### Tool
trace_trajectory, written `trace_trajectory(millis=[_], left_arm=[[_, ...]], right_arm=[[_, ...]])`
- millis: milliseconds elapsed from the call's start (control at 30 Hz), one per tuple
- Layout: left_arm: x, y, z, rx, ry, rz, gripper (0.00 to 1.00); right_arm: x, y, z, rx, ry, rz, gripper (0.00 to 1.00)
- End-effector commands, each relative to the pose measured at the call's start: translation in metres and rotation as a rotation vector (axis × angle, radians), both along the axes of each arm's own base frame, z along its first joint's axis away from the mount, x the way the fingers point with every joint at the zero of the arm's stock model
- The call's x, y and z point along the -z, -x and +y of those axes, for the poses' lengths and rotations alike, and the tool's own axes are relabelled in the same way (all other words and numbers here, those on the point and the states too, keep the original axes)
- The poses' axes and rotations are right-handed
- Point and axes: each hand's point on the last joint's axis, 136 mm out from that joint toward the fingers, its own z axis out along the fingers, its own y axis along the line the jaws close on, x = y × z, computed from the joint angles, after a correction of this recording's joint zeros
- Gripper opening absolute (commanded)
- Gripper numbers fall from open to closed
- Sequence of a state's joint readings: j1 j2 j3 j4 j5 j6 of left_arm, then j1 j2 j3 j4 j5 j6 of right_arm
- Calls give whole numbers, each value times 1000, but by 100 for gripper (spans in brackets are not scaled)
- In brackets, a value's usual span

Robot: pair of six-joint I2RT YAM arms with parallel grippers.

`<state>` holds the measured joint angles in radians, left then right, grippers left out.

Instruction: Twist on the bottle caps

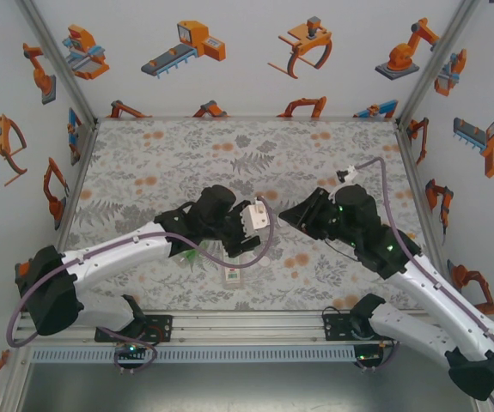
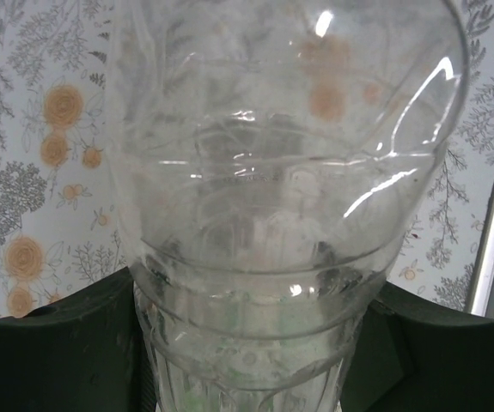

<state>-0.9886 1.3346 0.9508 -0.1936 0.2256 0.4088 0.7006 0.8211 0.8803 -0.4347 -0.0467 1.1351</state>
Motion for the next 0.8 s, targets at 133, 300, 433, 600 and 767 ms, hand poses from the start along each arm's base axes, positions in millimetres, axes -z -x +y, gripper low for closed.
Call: trace_trajectory(millis=[133, 300, 433, 600, 767], left_arm=[[-40, -5, -18, 16, 134, -84, 0], [-34, 16, -16, 116, 106, -23, 0], [-31, 36, -8, 202, 93, 28, 0], [-28, 53, 6, 270, 58, 93, 0], [-33, 80, 18, 386, 48, 154, 0]], right_arm=[[-27, 0, 3, 11, -71, -54, 10], [-54, 1, 17, -100, -63, -210, 34], [-75, 9, 20, -220, 55, -412, 48], [-96, 42, 28, -476, 210, -742, 50], [-99, 91, 33, -757, 301, -1047, 52]])
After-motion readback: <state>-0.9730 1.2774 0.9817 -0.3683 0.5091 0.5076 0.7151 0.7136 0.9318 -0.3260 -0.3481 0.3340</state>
